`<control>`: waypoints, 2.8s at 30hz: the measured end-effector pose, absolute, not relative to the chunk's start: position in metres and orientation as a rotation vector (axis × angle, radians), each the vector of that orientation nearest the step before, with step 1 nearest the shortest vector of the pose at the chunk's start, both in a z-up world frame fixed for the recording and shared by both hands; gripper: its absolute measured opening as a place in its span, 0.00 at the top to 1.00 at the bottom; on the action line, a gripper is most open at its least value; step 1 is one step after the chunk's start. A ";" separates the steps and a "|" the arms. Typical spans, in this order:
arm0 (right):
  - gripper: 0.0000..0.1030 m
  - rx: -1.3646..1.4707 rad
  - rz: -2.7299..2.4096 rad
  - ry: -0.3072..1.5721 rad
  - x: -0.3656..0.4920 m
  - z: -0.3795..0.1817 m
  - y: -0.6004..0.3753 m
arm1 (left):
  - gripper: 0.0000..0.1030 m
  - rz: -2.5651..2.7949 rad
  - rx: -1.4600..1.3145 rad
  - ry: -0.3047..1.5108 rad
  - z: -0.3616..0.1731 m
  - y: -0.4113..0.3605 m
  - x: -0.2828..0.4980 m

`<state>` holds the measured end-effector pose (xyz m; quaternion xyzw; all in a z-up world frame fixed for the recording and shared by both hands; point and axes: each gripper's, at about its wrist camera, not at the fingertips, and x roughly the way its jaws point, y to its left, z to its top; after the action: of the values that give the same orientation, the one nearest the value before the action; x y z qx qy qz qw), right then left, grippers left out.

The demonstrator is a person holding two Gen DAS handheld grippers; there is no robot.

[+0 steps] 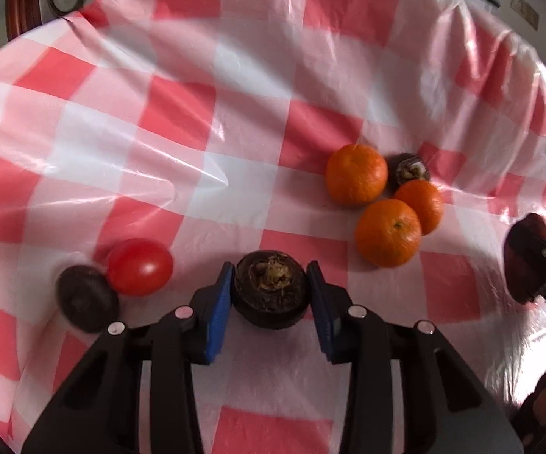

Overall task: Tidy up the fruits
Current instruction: 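Carry the dark red and brown fruits over the white box and open both tools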

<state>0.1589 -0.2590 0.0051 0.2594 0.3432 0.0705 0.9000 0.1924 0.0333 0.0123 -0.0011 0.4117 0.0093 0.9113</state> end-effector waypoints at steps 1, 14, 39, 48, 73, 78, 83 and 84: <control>0.46 0.538 0.147 0.710 0.159 0.005 -0.259 | 0.62 0.033 0.014 0.827 0.016 0.032 0.184; 0.46 0.535 0.155 0.696 0.158 0.005 -0.259 | 0.62 -0.012 -0.250 0.707 0.032 0.065 0.055; 0.46 0.546 0.185 0.643 0.053 0.013 -0.247 | 0.62 -0.001 -0.232 0.699 0.032 0.072 0.032; 0.46 0.465 0.325 0.667 -0.042 0.023 -0.199 | 0.62 0.051 -0.256 0.609 0.045 0.105 -0.067; 0.46 0.030 0.768 0.739 -0.191 0.026 -0.028 | 0.62 0.263 -0.158 0.639 0.031 0.224 -0.237; 0.46 -0.142 0.950 0.728 -0.239 0.022 0.024 | 0.62 0.325 -0.176 0.644 0.026 0.252 -0.266; 0.46 -0.319 1.144 0.704 -0.288 0.013 0.067 | 0.62 0.415 -0.245 0.646 0.014 0.287 -0.302; 0.46 -0.361 1.184 0.705 -0.298 0.008 0.076 | 0.62 0.445 -0.260 0.652 0.009 0.298 -0.310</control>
<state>-0.2981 0.0761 0.0080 -0.1655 0.3232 0.5433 0.7569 -0.3095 0.2980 0.0090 -0.1263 0.3166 0.2162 0.9149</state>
